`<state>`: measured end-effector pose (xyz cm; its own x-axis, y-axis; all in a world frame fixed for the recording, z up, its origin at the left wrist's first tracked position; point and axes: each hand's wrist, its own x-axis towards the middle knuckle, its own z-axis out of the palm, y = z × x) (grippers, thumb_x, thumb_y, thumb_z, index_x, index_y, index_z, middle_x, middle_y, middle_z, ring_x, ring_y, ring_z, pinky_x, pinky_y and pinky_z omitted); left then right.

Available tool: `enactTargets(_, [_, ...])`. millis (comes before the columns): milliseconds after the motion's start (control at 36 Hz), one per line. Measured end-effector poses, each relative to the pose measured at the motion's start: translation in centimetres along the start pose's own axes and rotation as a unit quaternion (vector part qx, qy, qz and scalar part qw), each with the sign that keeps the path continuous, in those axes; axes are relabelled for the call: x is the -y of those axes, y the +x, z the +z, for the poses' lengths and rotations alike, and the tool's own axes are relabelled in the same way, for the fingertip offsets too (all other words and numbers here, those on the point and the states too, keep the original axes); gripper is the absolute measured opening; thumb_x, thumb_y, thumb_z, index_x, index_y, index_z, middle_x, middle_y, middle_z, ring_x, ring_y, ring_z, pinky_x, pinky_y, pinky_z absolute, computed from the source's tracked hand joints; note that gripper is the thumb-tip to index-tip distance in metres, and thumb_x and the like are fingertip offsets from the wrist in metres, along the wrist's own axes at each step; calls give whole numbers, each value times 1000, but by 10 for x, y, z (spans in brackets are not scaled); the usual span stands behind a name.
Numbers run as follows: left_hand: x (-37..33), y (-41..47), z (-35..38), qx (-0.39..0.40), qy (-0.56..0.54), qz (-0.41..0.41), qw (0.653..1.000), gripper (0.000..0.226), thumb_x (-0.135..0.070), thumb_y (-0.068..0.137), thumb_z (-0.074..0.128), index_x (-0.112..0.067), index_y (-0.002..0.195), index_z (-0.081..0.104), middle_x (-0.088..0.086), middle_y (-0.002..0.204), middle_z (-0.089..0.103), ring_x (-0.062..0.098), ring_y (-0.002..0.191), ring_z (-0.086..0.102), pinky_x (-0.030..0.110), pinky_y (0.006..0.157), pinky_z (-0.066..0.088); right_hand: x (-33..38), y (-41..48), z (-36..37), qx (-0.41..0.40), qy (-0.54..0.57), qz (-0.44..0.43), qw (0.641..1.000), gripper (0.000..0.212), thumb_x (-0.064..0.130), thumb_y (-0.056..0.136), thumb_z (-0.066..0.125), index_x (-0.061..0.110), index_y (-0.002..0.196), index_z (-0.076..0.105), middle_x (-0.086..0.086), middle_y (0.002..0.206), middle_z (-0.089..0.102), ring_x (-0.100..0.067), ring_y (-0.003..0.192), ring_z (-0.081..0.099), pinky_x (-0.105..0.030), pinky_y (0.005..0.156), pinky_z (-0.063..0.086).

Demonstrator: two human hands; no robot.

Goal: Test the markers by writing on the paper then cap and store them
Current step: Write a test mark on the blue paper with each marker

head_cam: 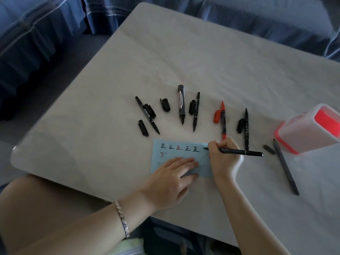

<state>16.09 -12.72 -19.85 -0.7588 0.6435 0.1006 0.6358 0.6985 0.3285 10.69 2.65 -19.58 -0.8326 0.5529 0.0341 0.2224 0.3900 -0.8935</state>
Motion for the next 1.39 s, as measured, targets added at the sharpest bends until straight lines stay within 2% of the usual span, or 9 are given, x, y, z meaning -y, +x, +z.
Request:
enactTargets(194, [1,0,1,2,-8,-3,1000,38,-24,81,42,-22,106,70,3,123,64,19,118,57,29,107,31,-2,0,-1,19,9,1,1000,32,7,73,62,9,51,40,-17,54,49,-16,51,37,-19,44,30])
enactTargets(250, [2,0,1,3,-11,-3,1000,38,-24,81,42,-22,106,70,3,123,63,19,119,57,30,107,33,-2,0,-1,22,13,0,1000,32,4,72,62,9,50,38,-8,50,45,-14,50,35,-22,45,29])
enactTargets(306, [2,0,1,4,-10,-4,1000,38,-24,81,42,-22,106,70,3,123,64,19,118,57,29,107,32,-3,0,-2,24,13,-2,1000,35,1,70,61,12,48,35,6,42,38,-6,45,30,-18,43,26])
enactTargets(361, [1,0,2,4,-11,-3,1000,38,-25,81,43,-22,106,70,3,123,63,19,119,56,29,107,31,-3,-1,-2,25,15,-4,1000,38,-1,69,60,15,47,33,7,40,37,-8,42,29,-13,41,22])
enactTargets(861, [2,1,3,-2,-14,1,1000,37,-24,81,43,-21,106,70,4,123,63,20,118,57,30,106,31,-3,1,-2,12,38,-3,999,41,0,71,60,17,46,32,8,38,38,-6,42,30,-14,42,24])
enactTargets(972, [2,1,3,-5,-22,1,1000,37,-23,81,43,-20,106,70,5,123,63,21,118,57,30,105,29,-2,1,-2,24,29,0,999,37,3,72,62,13,48,36,-2,46,36,-9,47,28,-24,47,27])
enactTargets(1194, [1,0,4,-9,-19,2,1000,37,-24,82,43,-22,106,71,4,123,64,20,118,57,32,105,37,-4,0,-3,34,20,-11,999,31,-1,69,62,6,49,39,4,41,31,-8,45,29,-15,41,23])
enactTargets(1278, [1,1,3,-13,-22,3,1000,36,-25,83,43,-22,106,70,4,123,63,20,119,57,30,107,32,-4,1,-3,36,26,-9,999,37,0,69,62,12,47,35,6,38,34,-8,43,31,-13,41,23])
enactTargets(1389, [2,1,4,-16,-10,7,1000,36,-25,82,43,-22,106,71,4,123,63,19,118,57,33,104,37,-2,-1,-1,37,20,-15,999,41,0,69,61,16,46,32,8,38,38,-7,42,32,-13,40,24])
